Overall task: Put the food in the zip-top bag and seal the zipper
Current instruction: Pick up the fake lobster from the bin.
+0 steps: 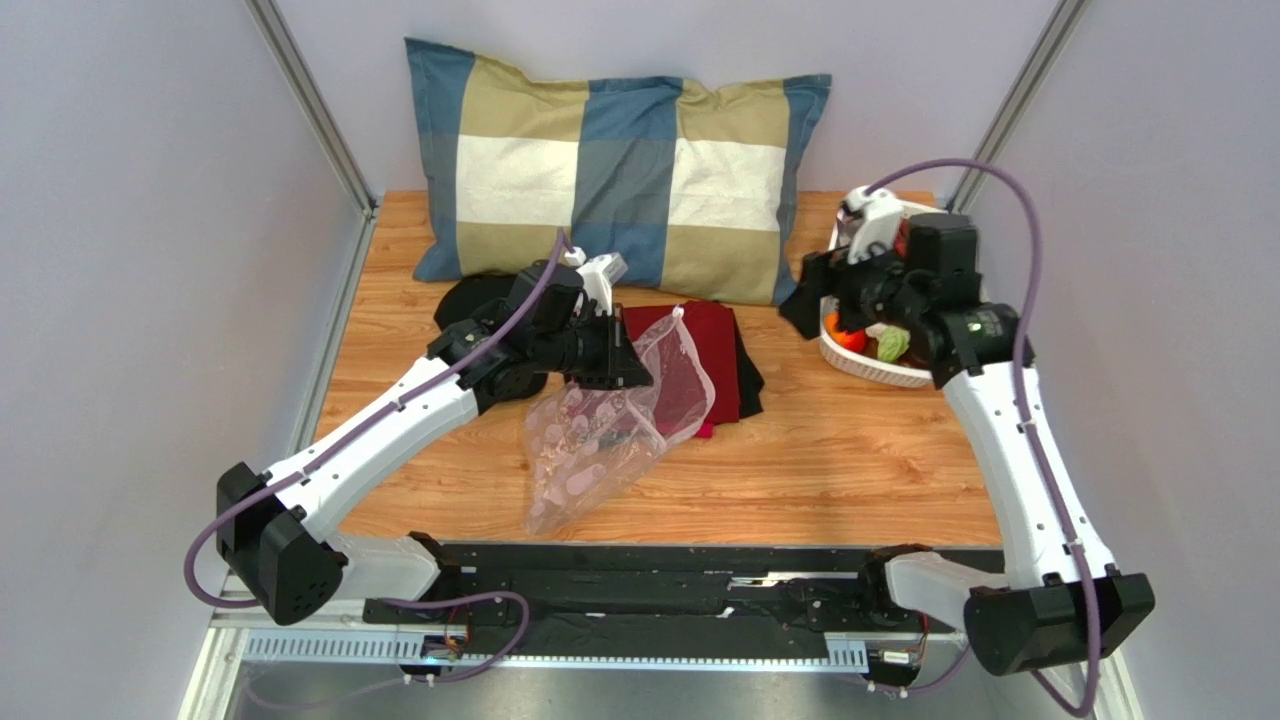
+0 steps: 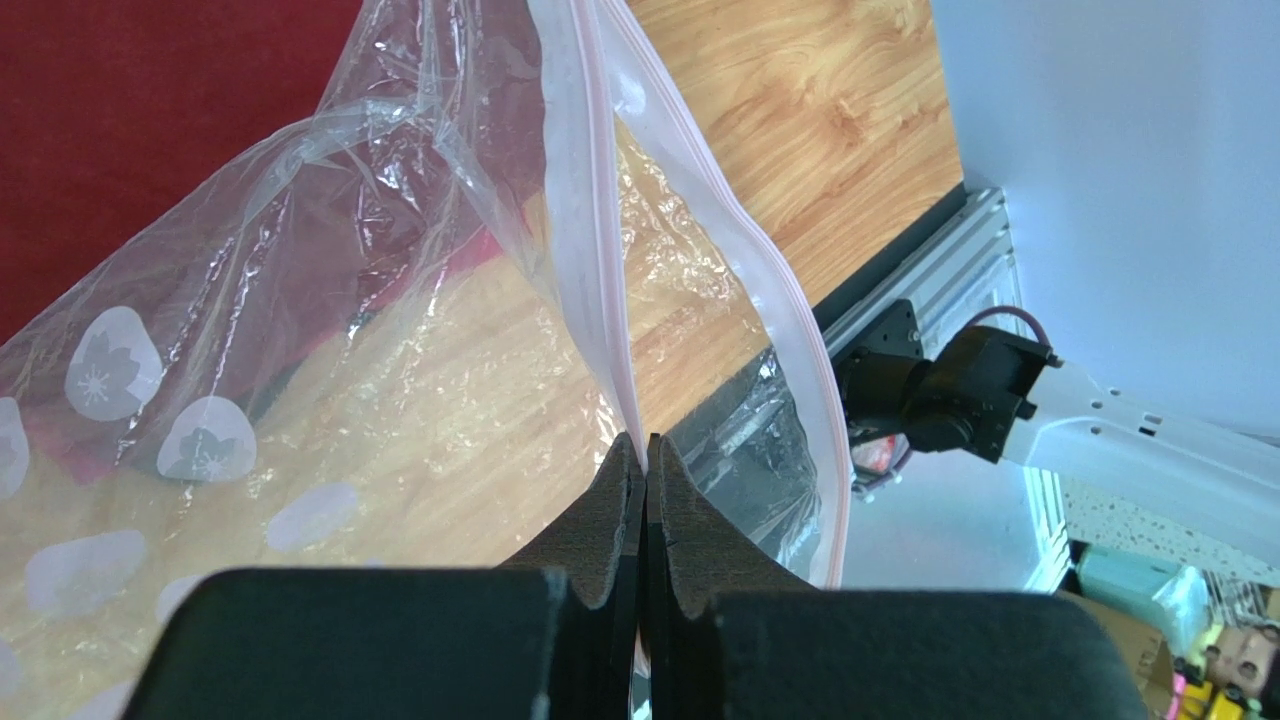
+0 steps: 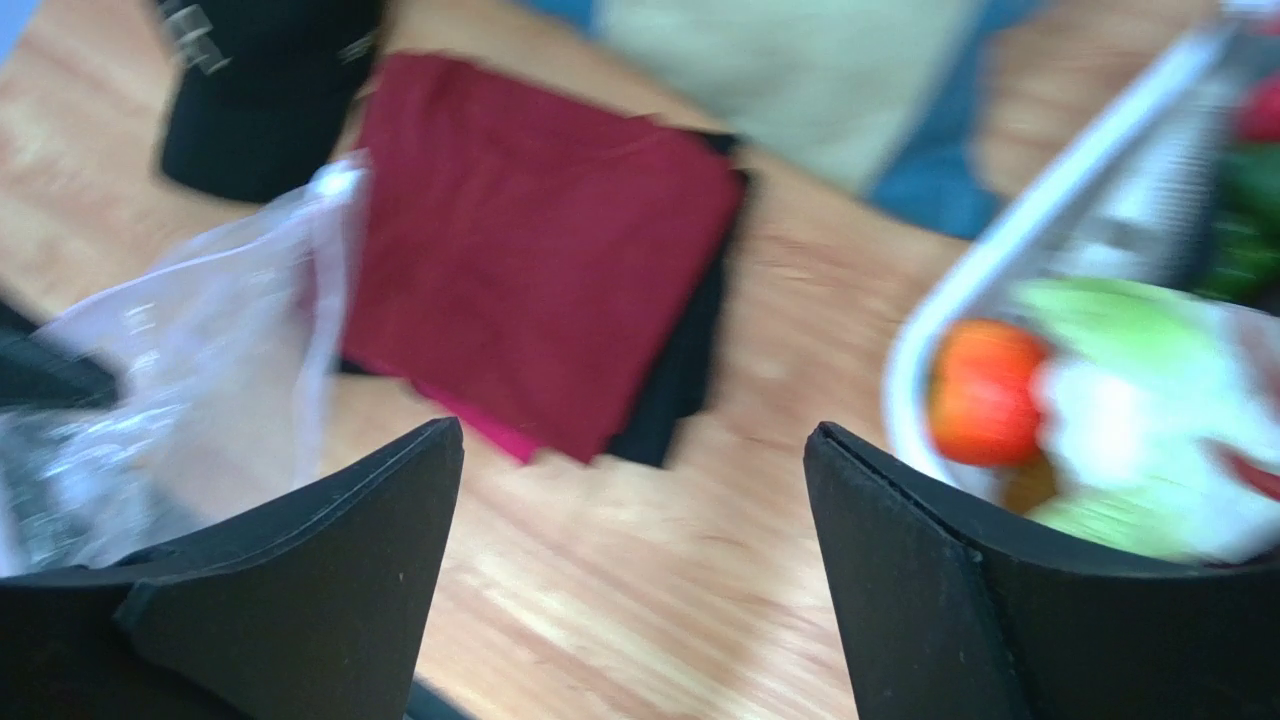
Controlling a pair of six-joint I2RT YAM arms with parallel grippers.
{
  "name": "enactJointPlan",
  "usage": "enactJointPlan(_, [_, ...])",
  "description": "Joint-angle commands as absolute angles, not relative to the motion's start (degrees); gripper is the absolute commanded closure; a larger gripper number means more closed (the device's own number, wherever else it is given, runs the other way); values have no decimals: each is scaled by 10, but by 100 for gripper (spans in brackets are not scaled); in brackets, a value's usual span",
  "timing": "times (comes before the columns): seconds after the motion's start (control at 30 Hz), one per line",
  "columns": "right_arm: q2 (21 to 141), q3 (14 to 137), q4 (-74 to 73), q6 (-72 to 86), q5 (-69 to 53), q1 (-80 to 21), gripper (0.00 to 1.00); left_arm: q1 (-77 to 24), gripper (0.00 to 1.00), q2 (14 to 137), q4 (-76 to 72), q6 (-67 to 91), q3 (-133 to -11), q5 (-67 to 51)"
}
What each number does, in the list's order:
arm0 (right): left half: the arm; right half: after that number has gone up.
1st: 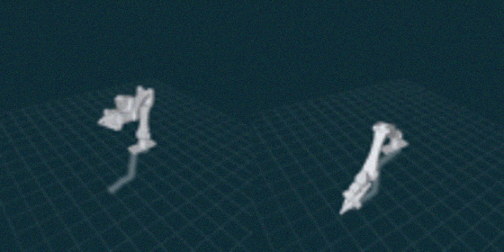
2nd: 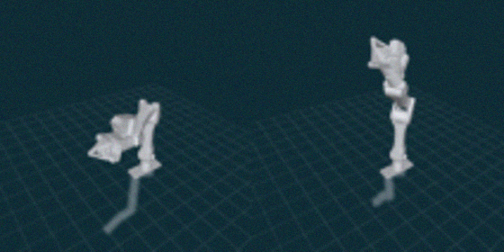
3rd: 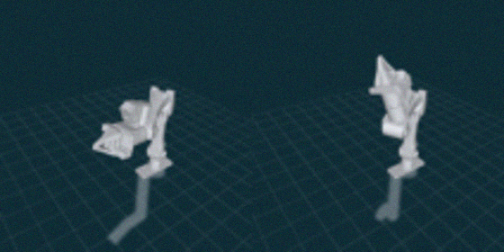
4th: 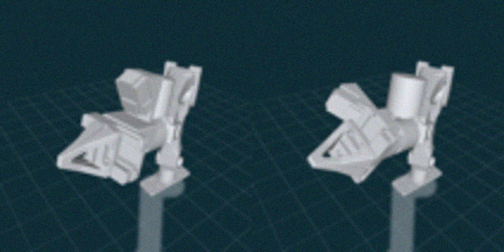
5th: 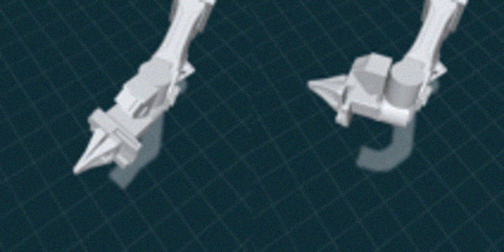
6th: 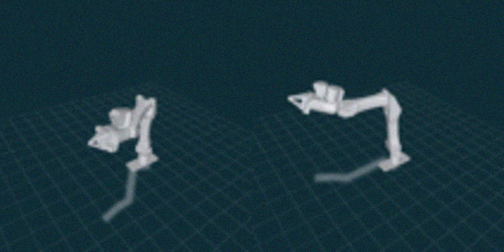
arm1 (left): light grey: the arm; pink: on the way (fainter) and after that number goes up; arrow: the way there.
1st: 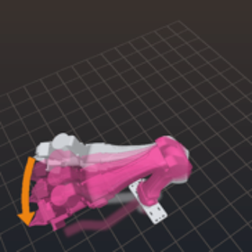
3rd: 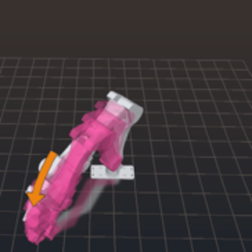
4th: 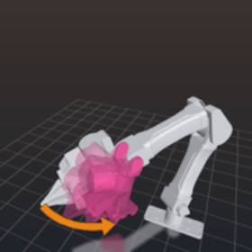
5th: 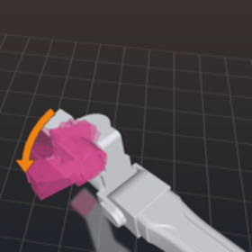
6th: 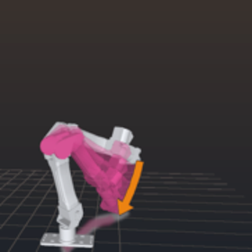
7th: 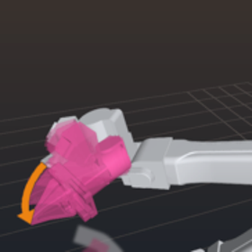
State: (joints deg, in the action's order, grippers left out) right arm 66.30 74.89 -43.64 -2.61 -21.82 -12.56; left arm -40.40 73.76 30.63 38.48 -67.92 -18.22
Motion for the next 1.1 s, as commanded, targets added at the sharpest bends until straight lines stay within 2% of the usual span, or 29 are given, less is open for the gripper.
enactJointPlan(0.0, [685, 797, -477, -140, -281, 14, 11, -403, 100, 740, 283, 379, -711, -200])
enactJointPlan(0.13, [776, 886, -530, -220, -277, 139, 11, -403, 100, 742, 281, 376, -712, -204])
enactJointPlan(0.3, [907, 1018, -569, -258, -211, 173, 12, -403, 100, 741, 280, 374, -706, -206])
enactJointPlan(0.47, [1039, 1150, -556, -240, -121, 166, 17, -403, 100, 737, 278, 373, -700, -200])
enactJointPlan(0.63, [1119, 1223, -509, -255, -30, 132, 19, -403, 100, 734, 275, 374, -690, -198])
enactJointPlan(0.87, [1206, 1285, -497, -334, 65, 64, 13, -403, 100, 731, 274, 374, -684, -197])
enactJointPlan(1.07, [1263, 1303, -496, -379, 118, 28, 12, -403, 100, 729, 269, 376, -676, -195])
